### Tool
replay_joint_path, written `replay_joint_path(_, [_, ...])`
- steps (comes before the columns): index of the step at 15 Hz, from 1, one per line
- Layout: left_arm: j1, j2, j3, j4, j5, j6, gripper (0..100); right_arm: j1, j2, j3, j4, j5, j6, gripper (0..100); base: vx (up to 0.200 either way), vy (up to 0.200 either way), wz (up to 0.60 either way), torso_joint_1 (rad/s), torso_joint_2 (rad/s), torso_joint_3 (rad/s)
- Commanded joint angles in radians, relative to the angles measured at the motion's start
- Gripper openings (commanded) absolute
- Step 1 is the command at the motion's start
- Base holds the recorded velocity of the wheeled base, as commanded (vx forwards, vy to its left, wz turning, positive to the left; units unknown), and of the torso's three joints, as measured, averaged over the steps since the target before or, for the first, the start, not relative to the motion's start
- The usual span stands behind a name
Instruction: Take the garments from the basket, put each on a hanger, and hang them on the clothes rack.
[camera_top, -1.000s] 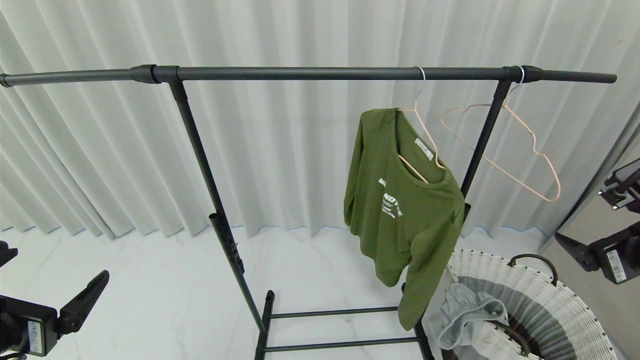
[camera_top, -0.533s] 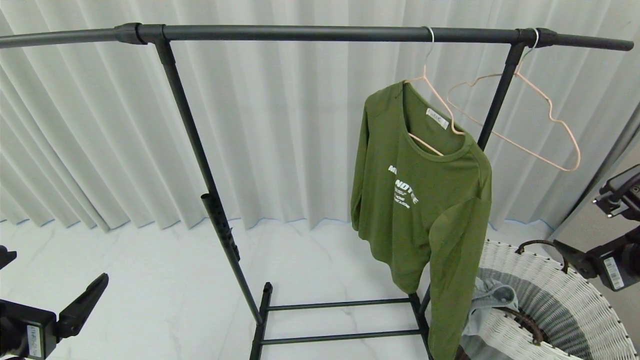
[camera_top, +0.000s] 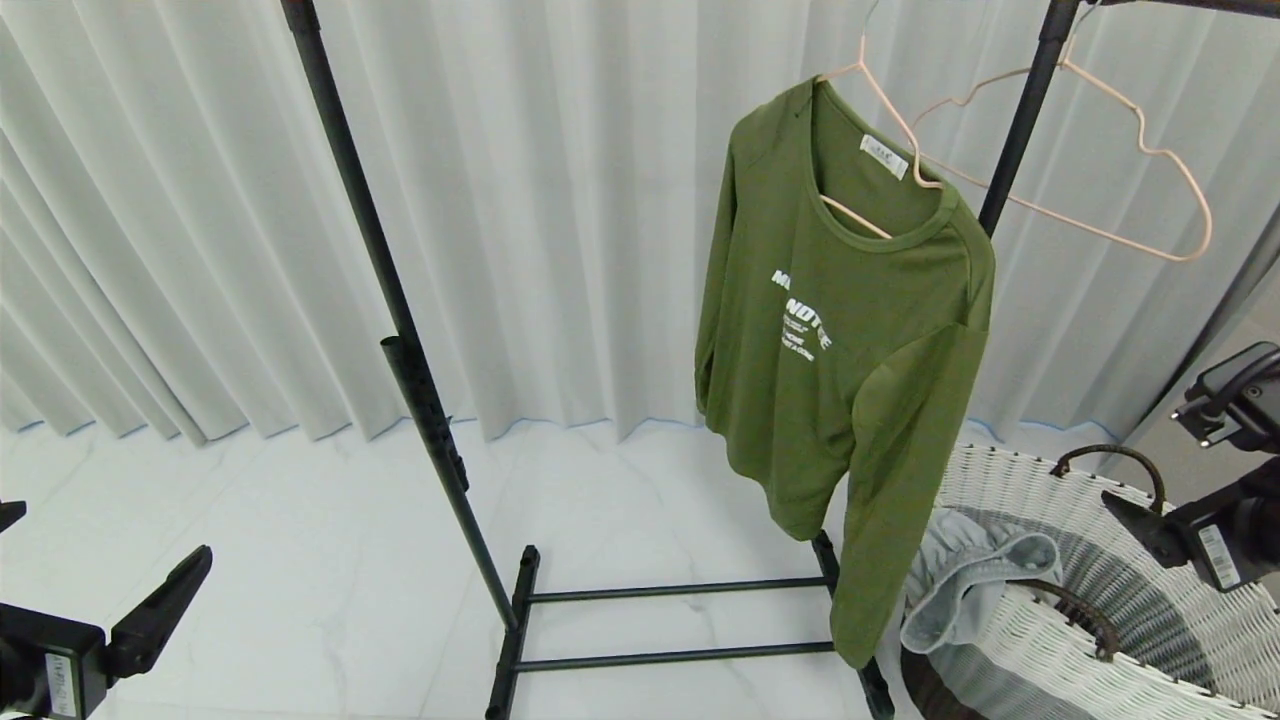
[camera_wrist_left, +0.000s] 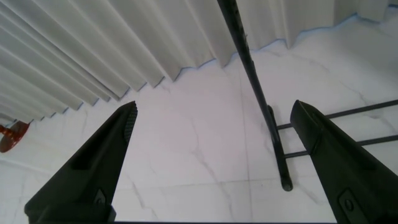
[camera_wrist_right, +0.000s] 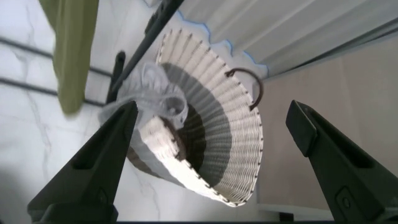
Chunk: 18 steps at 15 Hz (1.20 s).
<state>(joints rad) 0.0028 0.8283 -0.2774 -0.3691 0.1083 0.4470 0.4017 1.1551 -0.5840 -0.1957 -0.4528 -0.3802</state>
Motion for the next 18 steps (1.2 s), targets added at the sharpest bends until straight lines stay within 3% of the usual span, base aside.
replay_joint_path(1, [0.0,-0.009,-0.002,-0.001,0.001,0.002,100,0.0,0.006,0.016,-0.001,-0.001,-0.014,100,0.0,0.0,0.0,-0.168,0.46,0.29])
replay_joint_path(7, [0.0,-0.011,0.003,-0.001,0.001,0.009,100,-0.017,-0.034,0.061,0.001,-0.014,-0.055,100,0.0,0.0,0.0,-0.045,0.13,0.089])
replay_joint_path(16, [-0.018,-0.054,0.043,-0.001,-0.01,0.01,100,-0.044,-0.045,0.082,0.001,-0.017,-0.055,100,0.0,-0.2,0.0,-0.001,0.01,0.003])
replay_joint_path(18, [-0.018,-0.052,0.041,-0.001,-0.01,0.01,100,-0.044,-0.046,0.095,0.001,-0.017,-0.055,100,0.0,0.0,0.0,0.0,0.0,0.0])
